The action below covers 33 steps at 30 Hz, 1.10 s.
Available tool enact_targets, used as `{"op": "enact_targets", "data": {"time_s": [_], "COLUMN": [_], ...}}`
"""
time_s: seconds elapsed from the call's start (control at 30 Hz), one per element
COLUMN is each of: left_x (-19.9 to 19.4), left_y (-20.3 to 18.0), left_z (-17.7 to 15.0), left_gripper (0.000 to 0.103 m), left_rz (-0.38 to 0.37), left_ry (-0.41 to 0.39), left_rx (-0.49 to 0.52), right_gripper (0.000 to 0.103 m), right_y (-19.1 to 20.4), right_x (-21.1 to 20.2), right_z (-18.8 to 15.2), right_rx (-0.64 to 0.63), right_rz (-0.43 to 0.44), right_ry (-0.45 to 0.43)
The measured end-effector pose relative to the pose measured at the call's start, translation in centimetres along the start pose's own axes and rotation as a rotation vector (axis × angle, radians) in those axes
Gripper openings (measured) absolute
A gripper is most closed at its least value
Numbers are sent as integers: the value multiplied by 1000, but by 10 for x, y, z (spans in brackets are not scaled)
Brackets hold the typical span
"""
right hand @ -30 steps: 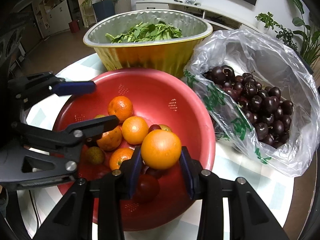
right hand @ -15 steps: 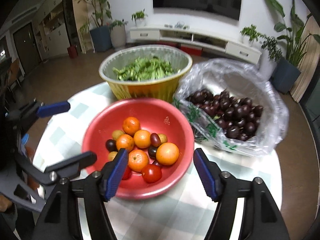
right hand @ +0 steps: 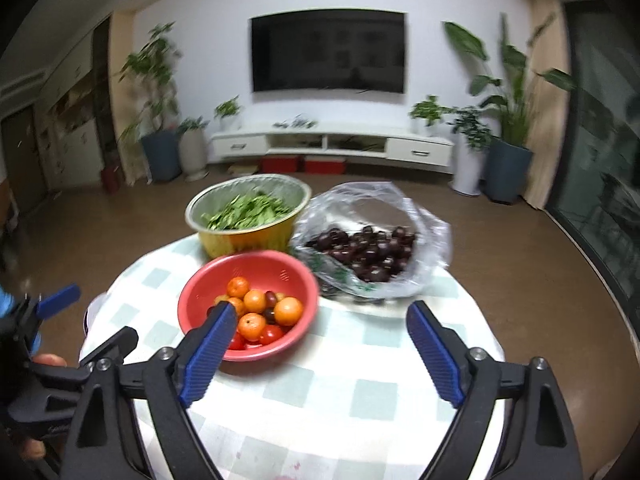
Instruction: Organize fruits
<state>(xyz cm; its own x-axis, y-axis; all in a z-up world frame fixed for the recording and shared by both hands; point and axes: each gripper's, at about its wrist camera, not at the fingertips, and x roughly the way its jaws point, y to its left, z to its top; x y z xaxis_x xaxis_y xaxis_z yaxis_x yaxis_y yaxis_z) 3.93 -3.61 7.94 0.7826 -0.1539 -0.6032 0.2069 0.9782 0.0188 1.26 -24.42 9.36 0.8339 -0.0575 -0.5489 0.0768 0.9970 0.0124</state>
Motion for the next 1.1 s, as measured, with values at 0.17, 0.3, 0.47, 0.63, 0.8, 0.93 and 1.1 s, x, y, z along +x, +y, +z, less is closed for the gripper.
{"op": "enact_targets", "data": {"time_s": [0.17, 0.3, 0.47, 0.63, 0.8, 0.93, 1.1], "left_x": [9, 15, 22, 31, 36, 37, 38], "left_y": [4, 2, 6, 12, 14, 13, 12], "left_z": [-11, -18, -21, -24, -27, -28, -29], "left_gripper": [103, 103, 103, 103, 103, 103, 103], "left_rz": [-21, -24, -25, -18, -11, -13, -16], "left_ry": [59, 79, 96, 114, 121, 117, 119], "left_rx": [-51, -55, -69, -86, -84, -76, -67], "right_gripper": [92, 92, 92, 92, 92, 92, 92], "right_y": [-5, 3, 9, 6, 7, 10, 10], "right_x": [-17, -17, -9, 3, 9, 10, 10], "right_z": [-16, -32, -50, -58, -61, -62, -61], "right_rx": [42, 33, 33, 63, 57, 50, 50], "right_rz": [-18, -38, -43, -45, -49, -52, -53], "right_ry": [12, 46, 101, 146, 161, 166, 168]}}
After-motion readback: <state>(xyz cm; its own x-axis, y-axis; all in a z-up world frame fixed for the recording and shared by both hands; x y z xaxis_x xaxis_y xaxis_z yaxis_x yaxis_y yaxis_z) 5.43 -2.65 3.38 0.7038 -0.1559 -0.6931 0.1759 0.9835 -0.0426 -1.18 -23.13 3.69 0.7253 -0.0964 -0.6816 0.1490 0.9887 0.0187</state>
